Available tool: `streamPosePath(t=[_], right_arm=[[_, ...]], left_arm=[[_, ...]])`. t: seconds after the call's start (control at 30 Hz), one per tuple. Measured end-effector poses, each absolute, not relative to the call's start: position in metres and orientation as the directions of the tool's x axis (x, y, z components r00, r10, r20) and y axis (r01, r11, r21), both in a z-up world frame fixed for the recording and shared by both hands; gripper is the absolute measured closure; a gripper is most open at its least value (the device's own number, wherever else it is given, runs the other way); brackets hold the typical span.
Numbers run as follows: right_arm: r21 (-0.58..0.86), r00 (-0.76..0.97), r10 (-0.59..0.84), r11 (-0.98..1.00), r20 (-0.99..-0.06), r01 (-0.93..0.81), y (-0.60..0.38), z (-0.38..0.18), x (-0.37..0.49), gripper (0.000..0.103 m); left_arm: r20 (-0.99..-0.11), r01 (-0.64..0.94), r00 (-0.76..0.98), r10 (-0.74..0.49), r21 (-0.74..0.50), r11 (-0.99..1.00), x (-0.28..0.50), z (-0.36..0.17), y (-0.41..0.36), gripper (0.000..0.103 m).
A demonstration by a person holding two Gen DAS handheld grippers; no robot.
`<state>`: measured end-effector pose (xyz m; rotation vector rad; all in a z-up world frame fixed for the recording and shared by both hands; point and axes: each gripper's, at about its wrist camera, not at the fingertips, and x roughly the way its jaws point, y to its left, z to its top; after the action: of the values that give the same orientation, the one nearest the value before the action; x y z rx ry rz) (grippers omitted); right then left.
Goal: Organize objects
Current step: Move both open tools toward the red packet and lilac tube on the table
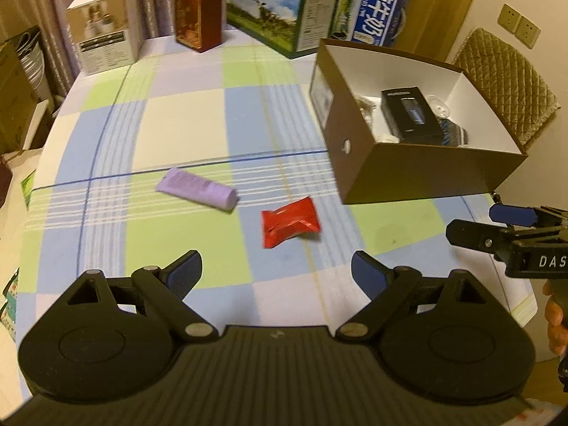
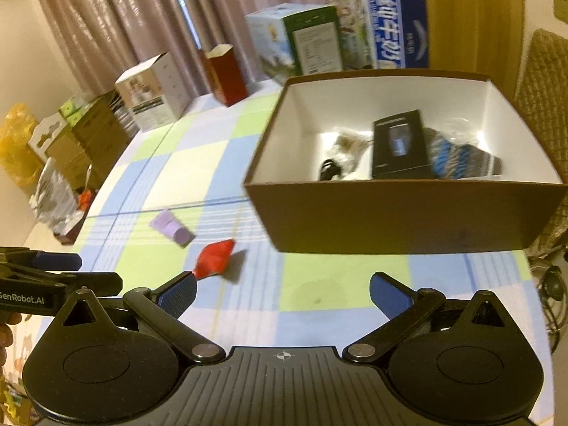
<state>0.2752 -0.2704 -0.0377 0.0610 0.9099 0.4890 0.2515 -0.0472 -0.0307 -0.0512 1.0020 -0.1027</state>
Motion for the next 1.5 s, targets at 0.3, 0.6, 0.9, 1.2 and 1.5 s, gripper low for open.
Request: streamPosePath(t=[0.3, 0.6, 0.9, 1.2, 1.5], right_arm=[[0.255, 0.469, 0.457, 0.865, -0.755, -0.433, -0.231, -0.050, 0.265, 0.002], [0.245, 0.455, 0.475, 0.845, -0.753, -0.475, -0.201, -0.060, 0.265, 0.002], [0.221, 0.465, 0.505, 0.814, -0.727, -0.537, -0.176, -0.073, 0.279, 0.003], [0.190, 0.444, 0.534, 0.766, -0.720, -0.614, -0.147, -0.094, 0.304, 0.034], [0.185, 0.413, 0.539, 0.743, -0.734, -0.643, -0.121, -0.126, 0.331, 0.042]], left_arm=[[-0.847, 0.015, 0.527, -0.076, -0.080, 0.997, 0.240, -0.037, -0.014, 0.014], [-0.856, -0.016, 0.514, -0.058, -0.078, 0.997, 0.240, -0.045, 0.006, 0.014], [-0.870, -0.045, 0.491, -0.048, -0.081, 0.996, 0.253, -0.057, 0.021, 0.014], [-0.892, -0.084, 0.451, -0.027, -0.073, 0.994, 0.271, -0.076, 0.037, 0.014], [-0.908, -0.120, 0.418, -0.013, -0.070, 0.990, 0.290, -0.089, 0.052, 0.014]])
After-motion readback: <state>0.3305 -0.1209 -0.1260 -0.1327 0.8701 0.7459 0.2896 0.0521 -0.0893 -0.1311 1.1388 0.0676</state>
